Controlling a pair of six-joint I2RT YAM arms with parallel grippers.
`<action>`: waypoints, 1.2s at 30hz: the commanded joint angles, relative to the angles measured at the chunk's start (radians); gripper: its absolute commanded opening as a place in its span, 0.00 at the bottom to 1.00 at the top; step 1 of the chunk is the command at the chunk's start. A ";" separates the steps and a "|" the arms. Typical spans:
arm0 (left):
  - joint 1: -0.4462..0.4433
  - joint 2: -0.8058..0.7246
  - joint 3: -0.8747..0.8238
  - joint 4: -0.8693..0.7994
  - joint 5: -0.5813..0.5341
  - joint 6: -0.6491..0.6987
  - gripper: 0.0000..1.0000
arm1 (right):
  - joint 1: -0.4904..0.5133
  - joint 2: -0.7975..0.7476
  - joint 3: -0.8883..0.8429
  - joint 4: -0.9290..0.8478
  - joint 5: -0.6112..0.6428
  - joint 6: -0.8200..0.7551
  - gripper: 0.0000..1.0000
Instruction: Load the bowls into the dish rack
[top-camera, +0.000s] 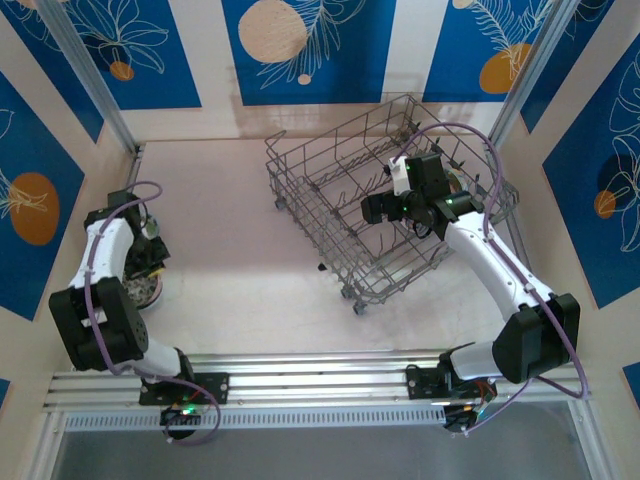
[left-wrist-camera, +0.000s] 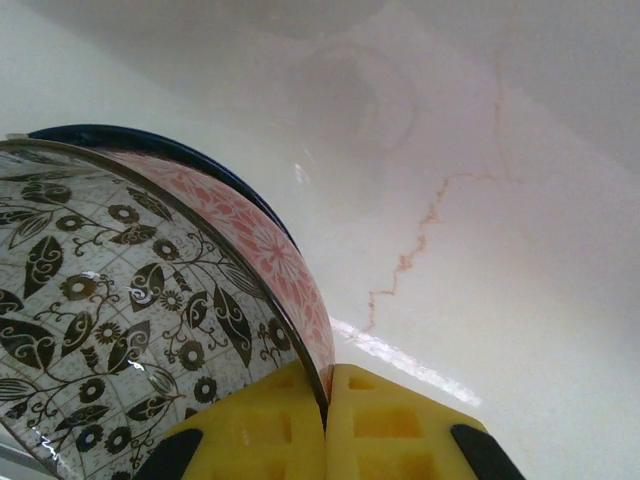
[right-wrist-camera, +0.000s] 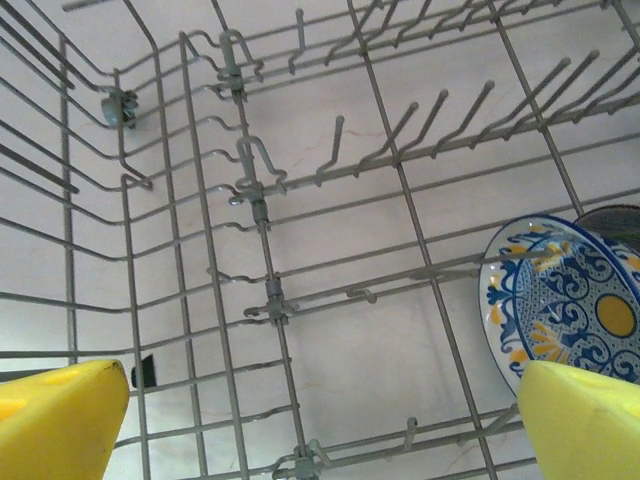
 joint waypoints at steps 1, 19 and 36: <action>0.011 -0.053 0.032 -0.039 0.050 -0.020 0.04 | -0.004 -0.030 0.040 -0.015 -0.057 0.027 1.00; -0.074 -0.308 0.146 0.049 0.305 -0.318 0.00 | 0.114 -0.068 0.143 -0.075 -0.049 0.085 0.98; -0.571 -0.380 0.171 0.477 -0.001 -0.966 0.00 | 0.600 0.084 0.157 0.350 0.167 0.180 0.68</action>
